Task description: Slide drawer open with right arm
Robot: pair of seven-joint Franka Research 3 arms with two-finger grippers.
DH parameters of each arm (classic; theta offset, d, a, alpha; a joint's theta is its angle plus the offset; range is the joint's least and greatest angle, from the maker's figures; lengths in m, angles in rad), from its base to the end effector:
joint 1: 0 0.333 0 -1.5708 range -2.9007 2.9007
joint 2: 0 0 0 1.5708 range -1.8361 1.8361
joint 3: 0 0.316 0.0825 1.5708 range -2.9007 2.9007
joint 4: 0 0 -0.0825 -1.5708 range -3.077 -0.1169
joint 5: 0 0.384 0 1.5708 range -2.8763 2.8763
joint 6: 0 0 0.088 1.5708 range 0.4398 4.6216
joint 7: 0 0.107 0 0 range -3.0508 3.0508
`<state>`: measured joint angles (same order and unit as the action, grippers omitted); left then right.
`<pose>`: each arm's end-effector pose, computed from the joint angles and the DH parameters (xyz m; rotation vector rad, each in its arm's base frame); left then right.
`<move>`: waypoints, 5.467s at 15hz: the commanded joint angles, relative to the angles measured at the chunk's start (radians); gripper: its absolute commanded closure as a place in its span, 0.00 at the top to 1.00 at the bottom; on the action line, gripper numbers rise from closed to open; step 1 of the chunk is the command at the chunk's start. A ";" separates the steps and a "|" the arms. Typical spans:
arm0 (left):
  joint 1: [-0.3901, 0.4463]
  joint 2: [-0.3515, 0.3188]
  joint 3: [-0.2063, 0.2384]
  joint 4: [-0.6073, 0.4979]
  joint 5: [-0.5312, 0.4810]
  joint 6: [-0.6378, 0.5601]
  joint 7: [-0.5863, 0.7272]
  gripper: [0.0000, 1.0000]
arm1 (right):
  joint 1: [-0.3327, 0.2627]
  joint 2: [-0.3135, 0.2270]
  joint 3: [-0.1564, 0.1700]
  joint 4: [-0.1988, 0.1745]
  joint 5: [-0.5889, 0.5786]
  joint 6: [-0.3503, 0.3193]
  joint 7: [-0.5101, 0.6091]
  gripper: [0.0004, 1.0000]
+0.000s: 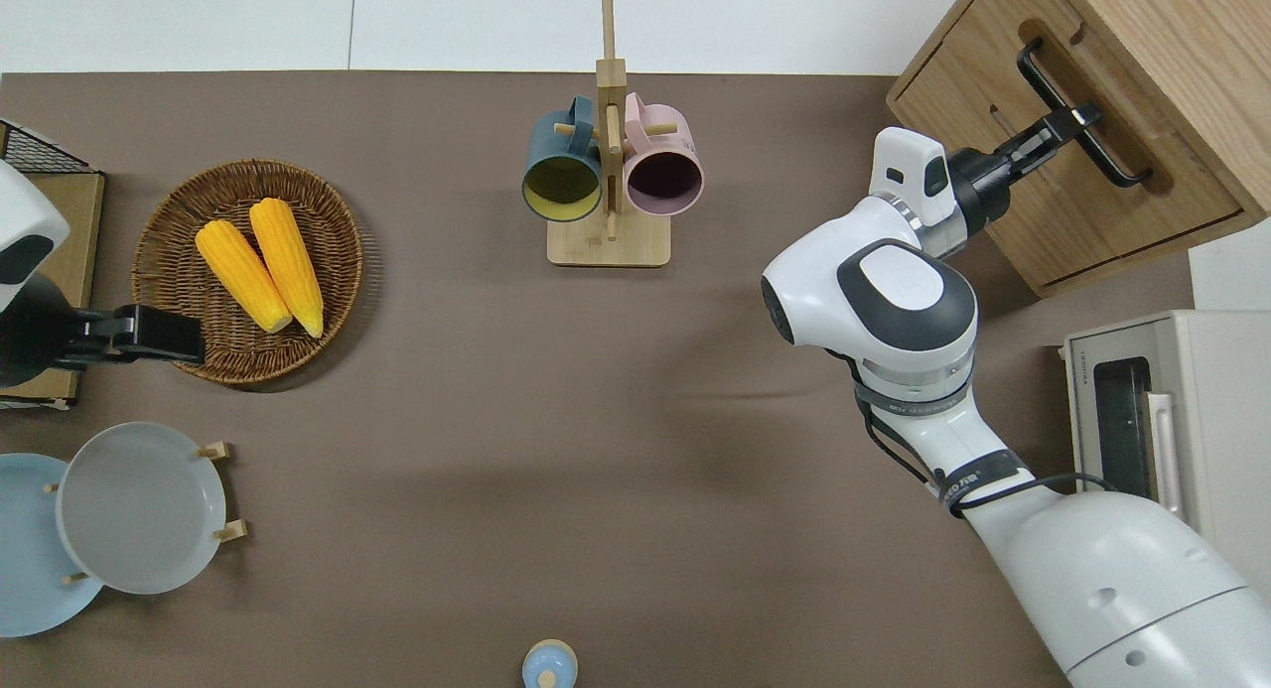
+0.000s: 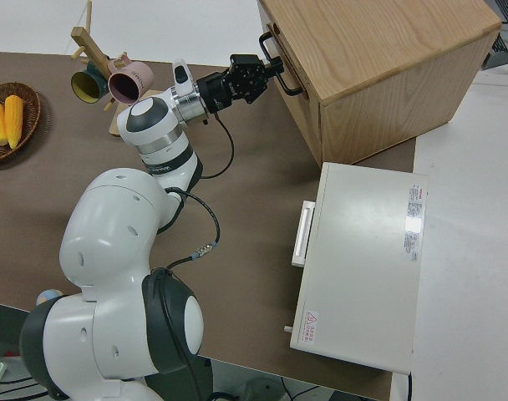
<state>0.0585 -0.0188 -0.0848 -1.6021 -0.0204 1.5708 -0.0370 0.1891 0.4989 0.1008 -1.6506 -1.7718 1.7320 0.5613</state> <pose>0.5480 -0.0170 0.6201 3.1231 0.0169 -0.0205 0.6862 0.0996 0.3855 1.4940 0.4229 0.3906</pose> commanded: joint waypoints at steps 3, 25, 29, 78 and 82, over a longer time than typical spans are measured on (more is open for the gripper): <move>-0.005 -0.009 0.002 0.001 0.013 -0.005 0.005 1.00 | 0.007 0.004 0.088 0.026 0.014 -0.118 -0.055 0.08; -0.005 -0.007 0.004 0.001 0.013 -0.005 0.006 1.00 | 0.046 0.004 0.385 0.035 0.114 -0.480 -0.106 0.02; -0.005 -0.007 0.002 0.001 0.013 -0.005 0.006 1.00 | 0.056 0.004 0.424 0.035 0.132 -0.529 -0.107 0.01; -0.005 -0.009 0.002 0.001 0.013 -0.005 0.006 1.00 | 0.116 -0.034 0.537 0.209 0.464 -0.551 -0.104 0.99; -0.006 -0.007 0.004 0.001 0.013 -0.006 0.006 1.00 | 0.066 -0.131 0.517 0.241 0.717 -0.425 -0.107 0.99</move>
<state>0.0585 -0.0188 -0.0850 -1.6021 -0.0204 1.5708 -0.0370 0.3093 0.4492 0.6288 -1.4294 -1.2302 1.2117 0.4754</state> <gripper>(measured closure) 0.000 0.004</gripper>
